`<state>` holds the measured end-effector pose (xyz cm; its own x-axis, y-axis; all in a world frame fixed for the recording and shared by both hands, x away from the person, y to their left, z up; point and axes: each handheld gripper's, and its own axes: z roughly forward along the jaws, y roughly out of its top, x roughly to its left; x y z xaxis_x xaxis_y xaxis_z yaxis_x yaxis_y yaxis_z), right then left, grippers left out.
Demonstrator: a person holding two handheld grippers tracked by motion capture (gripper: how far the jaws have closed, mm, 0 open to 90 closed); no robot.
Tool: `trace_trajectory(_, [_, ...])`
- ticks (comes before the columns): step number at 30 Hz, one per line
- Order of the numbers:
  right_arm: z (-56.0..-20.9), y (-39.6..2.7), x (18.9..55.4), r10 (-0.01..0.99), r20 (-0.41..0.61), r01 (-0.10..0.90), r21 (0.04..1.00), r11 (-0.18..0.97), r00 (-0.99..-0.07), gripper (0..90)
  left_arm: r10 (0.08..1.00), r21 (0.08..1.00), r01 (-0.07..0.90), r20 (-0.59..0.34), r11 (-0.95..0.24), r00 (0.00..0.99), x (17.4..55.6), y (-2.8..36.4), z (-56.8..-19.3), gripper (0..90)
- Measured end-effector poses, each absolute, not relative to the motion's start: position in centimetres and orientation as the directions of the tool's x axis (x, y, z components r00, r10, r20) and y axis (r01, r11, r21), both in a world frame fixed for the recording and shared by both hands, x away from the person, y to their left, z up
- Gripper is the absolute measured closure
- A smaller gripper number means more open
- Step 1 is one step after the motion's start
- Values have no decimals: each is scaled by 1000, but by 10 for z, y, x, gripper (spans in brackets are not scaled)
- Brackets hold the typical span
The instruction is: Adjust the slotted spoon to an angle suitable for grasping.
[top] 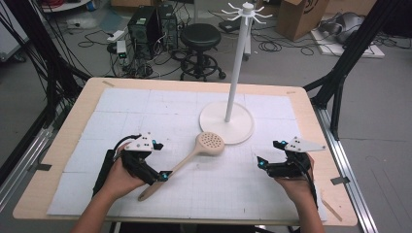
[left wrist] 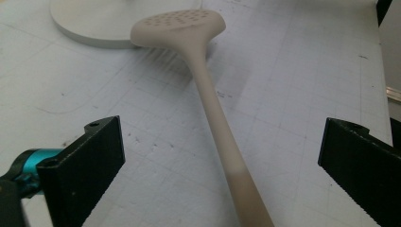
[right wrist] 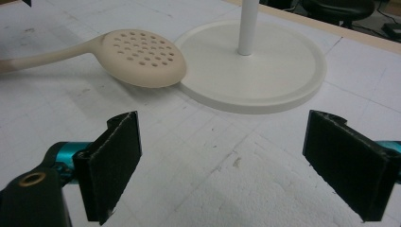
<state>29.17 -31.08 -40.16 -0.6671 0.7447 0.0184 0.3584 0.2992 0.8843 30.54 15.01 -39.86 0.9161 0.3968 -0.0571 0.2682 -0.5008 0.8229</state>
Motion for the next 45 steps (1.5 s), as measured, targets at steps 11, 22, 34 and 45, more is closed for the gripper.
trace_trajectory(11, [-403,-308,292,743,12,361,879,312,-670,115,394,766,301,-68,-569,917,310,129,-409,116])
trace_trajectory(22, [-404,-306,293,738,9,366,872,324,-675,114,409,715,332,-70,-616,910,310,123,-414,275])
trace_trajectory(34, [-406,-306,292,739,6,372,867,332,-674,114,392,653,335,-62,-680,918,307,117,-421,470])
trace_trajectory(45, [-409,-305,293,736,-6,377,857,353,-677,114,410,613,338,-24,-715,912,302,110,-426,668])
